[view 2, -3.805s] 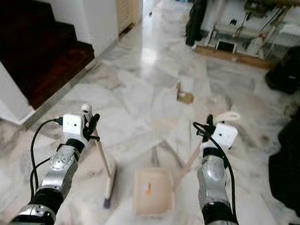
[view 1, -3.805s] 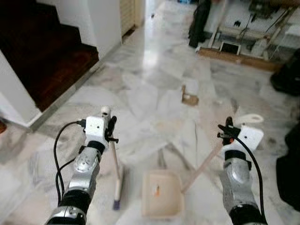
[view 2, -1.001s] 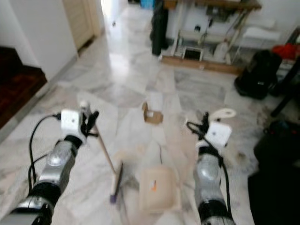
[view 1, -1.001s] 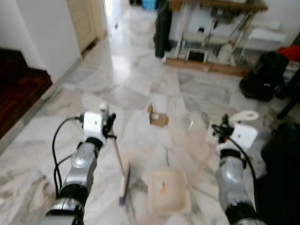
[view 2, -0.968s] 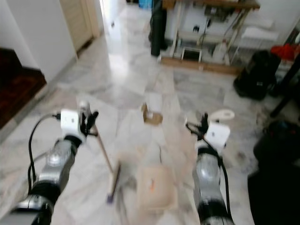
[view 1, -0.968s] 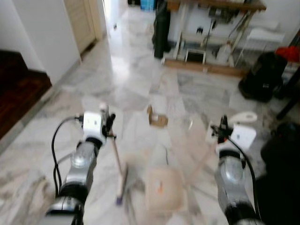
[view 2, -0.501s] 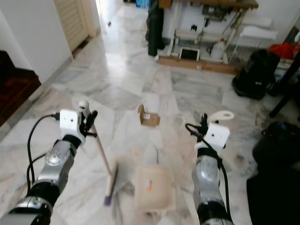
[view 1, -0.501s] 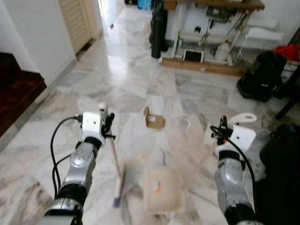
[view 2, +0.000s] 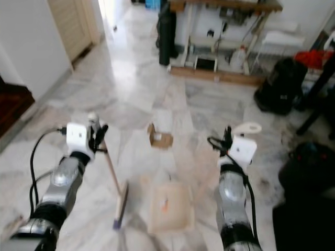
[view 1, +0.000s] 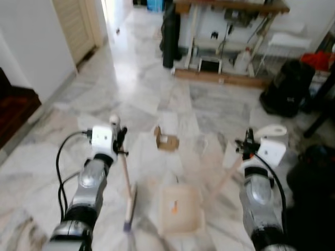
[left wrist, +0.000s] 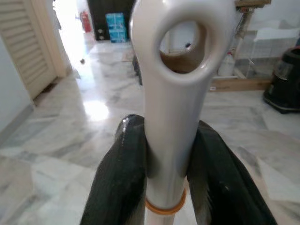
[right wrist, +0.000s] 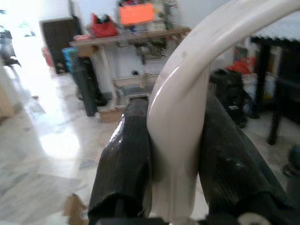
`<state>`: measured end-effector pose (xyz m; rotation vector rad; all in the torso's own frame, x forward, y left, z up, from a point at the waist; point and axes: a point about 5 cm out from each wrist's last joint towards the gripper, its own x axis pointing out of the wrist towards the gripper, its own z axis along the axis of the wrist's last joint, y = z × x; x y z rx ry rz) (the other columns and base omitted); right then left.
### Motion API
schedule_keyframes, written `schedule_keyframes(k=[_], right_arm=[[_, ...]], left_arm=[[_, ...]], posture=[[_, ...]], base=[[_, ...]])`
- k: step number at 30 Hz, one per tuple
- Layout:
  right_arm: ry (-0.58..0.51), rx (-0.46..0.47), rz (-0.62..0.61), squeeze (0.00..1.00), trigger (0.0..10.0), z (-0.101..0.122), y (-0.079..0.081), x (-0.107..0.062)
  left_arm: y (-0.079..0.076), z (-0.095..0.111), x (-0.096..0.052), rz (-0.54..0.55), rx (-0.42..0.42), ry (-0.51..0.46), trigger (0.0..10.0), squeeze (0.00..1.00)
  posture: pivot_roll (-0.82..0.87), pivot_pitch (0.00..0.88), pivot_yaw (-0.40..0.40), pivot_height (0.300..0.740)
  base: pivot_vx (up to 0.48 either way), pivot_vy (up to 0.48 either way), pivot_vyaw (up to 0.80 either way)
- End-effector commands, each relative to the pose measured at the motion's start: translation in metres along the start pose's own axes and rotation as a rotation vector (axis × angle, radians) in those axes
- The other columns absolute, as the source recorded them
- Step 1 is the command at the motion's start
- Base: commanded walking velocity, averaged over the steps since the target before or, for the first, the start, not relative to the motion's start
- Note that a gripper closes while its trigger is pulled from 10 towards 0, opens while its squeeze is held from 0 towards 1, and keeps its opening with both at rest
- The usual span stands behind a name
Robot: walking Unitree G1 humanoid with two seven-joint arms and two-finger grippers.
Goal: Sweep floor
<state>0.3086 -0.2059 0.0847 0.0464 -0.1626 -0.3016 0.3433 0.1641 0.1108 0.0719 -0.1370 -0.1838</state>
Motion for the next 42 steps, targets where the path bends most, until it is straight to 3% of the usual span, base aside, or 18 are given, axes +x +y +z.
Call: schedule_keyframes(k=[1, 27, 35, 42], right_arm=[[-0.057, 0.006, 0.018, 0.0, 10.0, 0.0129, 0.0061, 0.0073], [-0.041, 0.023, 0.019, 0.0, 10.0, 0.0118, 0.0058, 0.0076], [-0.038, 0.018, 0.022, 0.0, 10.0, 0.0117, 0.006, 0.0081], [-0.045, 0.014, 0.024, 0.0, 10.0, 0.0121, 0.0064, 0.0079]], left_arm=[[0.0034, 0.0107, 0.0029, 0.005, 0.01, -0.054, 10.0, 0.0], [0.0021, 0.0111, 0.003, 0.008, 0.004, -0.06, 10.0, 0.0], [0.0013, 0.0112, 0.003, 0.004, -0.001, -0.061, 10.0, 0.0], [0.0019, 0.0116, 0.0029, 0.006, 0.001, -0.064, 10.0, 0.0]], posture=[[0.15, 0.058, -0.029, 0.74], [0.15, 0.065, -0.037, 0.74], [0.15, 0.064, -0.038, 0.74], [0.15, 0.065, -0.039, 0.74]], base=[[0.394, 0.0, 0.0], [0.392, 0.0, 0.0], [0.382, 0.0, -0.78], [0.37, 0.0, 0.0]])
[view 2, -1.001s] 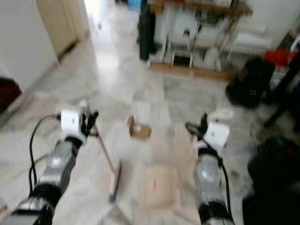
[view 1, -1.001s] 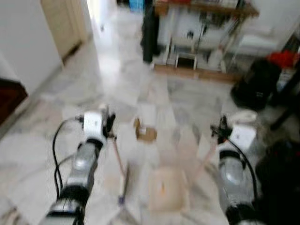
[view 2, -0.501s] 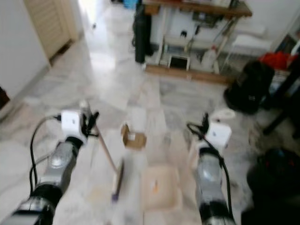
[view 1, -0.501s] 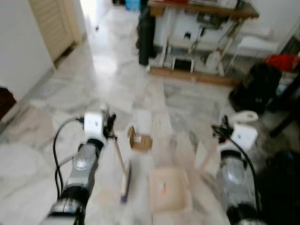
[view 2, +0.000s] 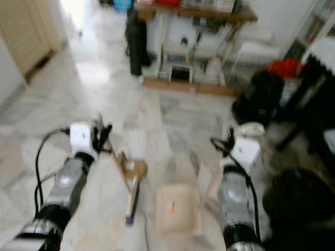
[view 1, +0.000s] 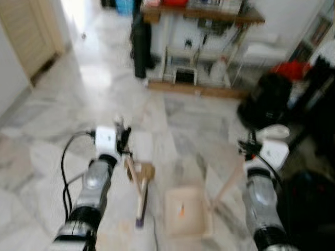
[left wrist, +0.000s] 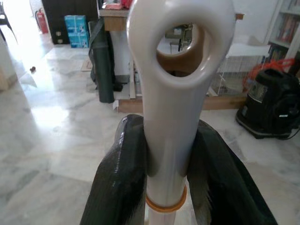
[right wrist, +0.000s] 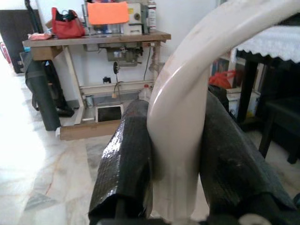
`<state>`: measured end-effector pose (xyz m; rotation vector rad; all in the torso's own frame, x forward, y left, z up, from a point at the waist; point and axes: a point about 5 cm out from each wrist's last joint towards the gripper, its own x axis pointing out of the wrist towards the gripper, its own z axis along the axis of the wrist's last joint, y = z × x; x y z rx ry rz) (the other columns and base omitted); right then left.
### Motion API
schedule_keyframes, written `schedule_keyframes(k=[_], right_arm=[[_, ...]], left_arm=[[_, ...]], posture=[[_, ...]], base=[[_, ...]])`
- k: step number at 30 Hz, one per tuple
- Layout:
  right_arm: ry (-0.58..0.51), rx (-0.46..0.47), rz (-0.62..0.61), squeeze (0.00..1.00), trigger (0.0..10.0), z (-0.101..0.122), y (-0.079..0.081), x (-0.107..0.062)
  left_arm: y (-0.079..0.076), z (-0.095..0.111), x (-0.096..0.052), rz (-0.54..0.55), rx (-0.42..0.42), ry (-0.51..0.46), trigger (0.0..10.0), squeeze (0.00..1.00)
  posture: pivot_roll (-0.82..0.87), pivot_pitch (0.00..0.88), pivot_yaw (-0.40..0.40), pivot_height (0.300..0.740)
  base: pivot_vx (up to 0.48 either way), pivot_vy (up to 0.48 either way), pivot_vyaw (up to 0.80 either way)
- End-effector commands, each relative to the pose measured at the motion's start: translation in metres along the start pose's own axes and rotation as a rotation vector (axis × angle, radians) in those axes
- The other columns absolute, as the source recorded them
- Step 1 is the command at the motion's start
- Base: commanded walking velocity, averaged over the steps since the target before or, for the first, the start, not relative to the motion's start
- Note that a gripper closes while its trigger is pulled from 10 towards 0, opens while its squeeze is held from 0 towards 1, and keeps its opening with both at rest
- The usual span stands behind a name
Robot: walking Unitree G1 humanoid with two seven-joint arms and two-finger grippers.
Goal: Sweep floor
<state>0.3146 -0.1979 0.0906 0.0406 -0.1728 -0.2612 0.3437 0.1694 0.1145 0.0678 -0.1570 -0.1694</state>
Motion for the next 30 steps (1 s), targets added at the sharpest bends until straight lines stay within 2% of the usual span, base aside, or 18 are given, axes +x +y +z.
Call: schedule_keyframes(k=[1, 30], right_arm=[[-0.035, 0.014, -0.017, 0.0, 10.0, 0.0075, -0.0037, 0.0036], [-0.045, 0.007, -0.015, 0.0, 10.0, 0.0089, -0.0041, 0.0037]], left_arm=[[-0.0038, 0.0084, 0.0032, -0.009, 0.002, -0.045, 10.0, 0.0], [-0.0003, 0.0101, 0.0037, 0.003, 0.004, -0.05, 10.0, 0.0]], posture=[[0.15, 0.065, -0.039, 0.74], [0.15, 0.068, -0.043, 0.74]], base=[[0.368, 0.0, 0.0], [0.358, 0.0, 0.0]])
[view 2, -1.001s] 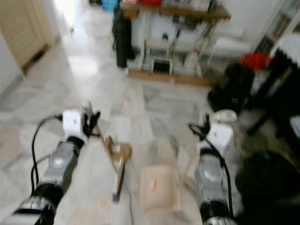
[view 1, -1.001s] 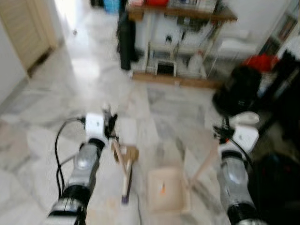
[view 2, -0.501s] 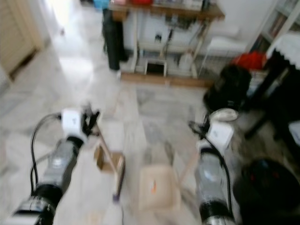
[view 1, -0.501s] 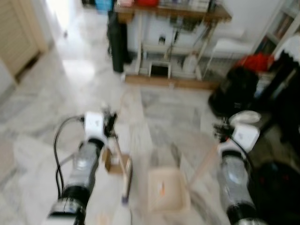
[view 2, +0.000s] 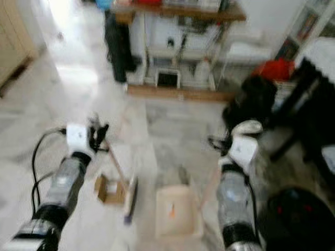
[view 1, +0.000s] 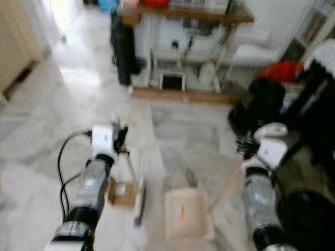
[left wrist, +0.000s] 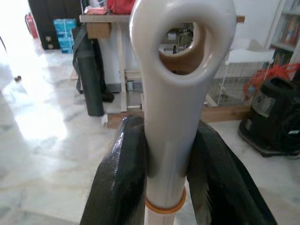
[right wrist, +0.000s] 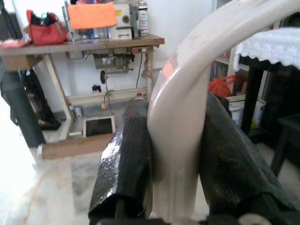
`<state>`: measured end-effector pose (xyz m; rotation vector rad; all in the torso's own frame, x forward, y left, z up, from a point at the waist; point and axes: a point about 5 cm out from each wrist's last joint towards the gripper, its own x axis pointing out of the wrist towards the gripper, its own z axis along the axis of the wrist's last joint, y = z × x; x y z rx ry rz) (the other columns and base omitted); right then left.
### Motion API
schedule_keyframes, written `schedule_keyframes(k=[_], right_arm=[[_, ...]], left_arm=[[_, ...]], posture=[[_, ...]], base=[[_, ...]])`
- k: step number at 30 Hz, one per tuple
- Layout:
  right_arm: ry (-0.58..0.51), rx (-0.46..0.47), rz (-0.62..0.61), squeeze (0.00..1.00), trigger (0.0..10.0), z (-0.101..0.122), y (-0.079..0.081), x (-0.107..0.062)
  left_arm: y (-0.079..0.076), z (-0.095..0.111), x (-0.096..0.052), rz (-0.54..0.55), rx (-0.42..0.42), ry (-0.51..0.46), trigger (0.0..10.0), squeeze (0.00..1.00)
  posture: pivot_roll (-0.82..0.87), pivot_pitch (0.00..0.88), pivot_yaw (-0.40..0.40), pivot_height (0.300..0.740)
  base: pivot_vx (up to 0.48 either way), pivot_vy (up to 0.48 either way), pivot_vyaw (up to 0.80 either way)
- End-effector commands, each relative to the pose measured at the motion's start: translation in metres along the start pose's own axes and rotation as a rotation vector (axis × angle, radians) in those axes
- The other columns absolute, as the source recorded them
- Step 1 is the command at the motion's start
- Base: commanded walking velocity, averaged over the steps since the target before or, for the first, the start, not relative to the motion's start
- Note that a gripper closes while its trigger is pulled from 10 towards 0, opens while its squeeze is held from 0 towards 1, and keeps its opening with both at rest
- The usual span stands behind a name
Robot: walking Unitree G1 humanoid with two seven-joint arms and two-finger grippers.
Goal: Sweep floor
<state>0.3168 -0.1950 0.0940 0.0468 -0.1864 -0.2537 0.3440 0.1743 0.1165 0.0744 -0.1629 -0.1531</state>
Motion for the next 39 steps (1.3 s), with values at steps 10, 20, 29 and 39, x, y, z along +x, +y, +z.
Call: schedule_keyframes(k=[10, 20, 29, 39], right_arm=[[-0.03, -0.004, -0.022, 0.0, 10.0, 0.005, -0.007, 0.001], [-0.026, -0.004, -0.026, 0.0, 10.0, 0.005, -0.008, 0.0], [-0.023, -0.015, 0.0, 0.0, 10.0, 0.0, -0.006, -0.004], [0.006, -0.059, 0.01, 0.0, 10.0, -0.008, -0.01, -0.007]], left_arm=[[-0.006, 0.008, 0.003, -0.015, -0.006, -0.044, 10.0, 0.0], [-0.006, 0.007, 0.003, -0.019, -0.007, -0.042, 10.0, 0.0], [-0.013, 0.001, -0.001, -0.061, -0.022, -0.025, 10.0, 0.0], [-0.014, -0.005, -0.006, -0.058, -0.025, -0.004, 10.0, 0.0]], posture=[[0.15, 0.074, -0.044, 0.74], [0.15, 0.077, -0.041, 0.74], [0.14, 0.079, -0.04, 0.74], [0.14, 0.081, -0.041, 0.74]], base=[[0.355, 0.0, 0.0], [0.356, 0.0, 0.0], [0.223, 0.0, 0.0], [0.0, 0.0, 0.0]])
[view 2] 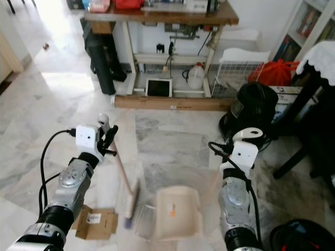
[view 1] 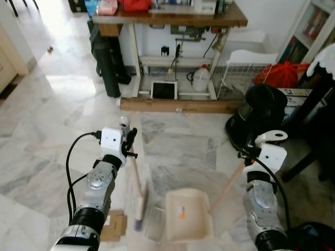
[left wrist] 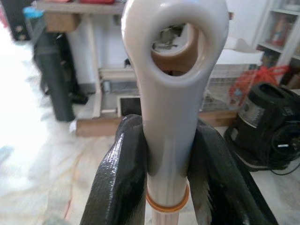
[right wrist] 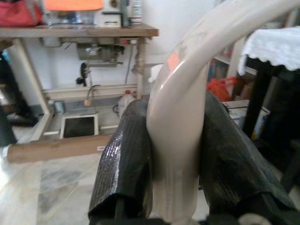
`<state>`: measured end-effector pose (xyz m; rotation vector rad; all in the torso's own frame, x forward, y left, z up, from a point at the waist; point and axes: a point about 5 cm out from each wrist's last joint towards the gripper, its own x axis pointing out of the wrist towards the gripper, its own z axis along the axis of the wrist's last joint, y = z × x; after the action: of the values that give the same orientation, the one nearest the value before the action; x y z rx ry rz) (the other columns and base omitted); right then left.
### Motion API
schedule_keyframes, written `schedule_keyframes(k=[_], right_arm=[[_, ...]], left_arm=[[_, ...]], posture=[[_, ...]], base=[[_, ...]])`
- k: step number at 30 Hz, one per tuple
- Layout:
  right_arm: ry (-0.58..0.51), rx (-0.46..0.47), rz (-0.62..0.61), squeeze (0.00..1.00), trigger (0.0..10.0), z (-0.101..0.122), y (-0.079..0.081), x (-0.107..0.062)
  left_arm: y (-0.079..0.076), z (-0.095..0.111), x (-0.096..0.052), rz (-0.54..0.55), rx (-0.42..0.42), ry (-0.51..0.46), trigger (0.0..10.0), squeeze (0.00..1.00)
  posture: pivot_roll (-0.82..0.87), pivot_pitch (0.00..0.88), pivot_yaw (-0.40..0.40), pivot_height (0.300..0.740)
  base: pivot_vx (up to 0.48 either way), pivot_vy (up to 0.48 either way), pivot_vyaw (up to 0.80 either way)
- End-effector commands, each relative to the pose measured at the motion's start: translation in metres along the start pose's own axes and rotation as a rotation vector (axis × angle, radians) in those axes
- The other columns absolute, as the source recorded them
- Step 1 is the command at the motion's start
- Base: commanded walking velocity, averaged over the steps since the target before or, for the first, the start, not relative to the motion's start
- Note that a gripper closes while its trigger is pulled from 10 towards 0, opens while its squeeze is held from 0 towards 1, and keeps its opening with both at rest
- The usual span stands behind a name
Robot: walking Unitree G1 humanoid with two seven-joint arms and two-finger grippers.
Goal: Sweep floor
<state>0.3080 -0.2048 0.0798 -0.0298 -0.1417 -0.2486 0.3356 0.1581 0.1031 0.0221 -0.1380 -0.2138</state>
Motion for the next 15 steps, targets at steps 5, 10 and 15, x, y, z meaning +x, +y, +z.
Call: schedule_keyframes(k=[5, 10, 15], right_arm=[[-0.029, 0.018, 0.003, 0.0, 10.0, 0.0033, 0.003, 0.0022], [-0.045, -0.024, 0.039, 0.0, 10.0, 0.0046, 0.0053, 0.0025], [-0.038, -0.022, 0.024, 0.0, 10.0, 0.0029, 0.0025, 0.0023]], left_arm=[[0.0061, 0.0047, 0.001, 0.002, 0.038, -0.016, 10.0, 0.0], [0.0054, 0.0037, 0.0003, 0.002, 0.035, -0.013, 10.0, 0.0], [0.0032, 0.0033, 0.0003, -0.009, 0.035, -0.012, 10.0, 0.0]], posture=[[0.14, 0.082, -0.043, 0.74], [0.13, 0.084, -0.044, 0.74], [0.13, 0.083, -0.042, 0.74]], base=[[0.0, 0.0, 0.0], [0.0, 0.0, 0.0], [0.0, 0.0, 0.0]])
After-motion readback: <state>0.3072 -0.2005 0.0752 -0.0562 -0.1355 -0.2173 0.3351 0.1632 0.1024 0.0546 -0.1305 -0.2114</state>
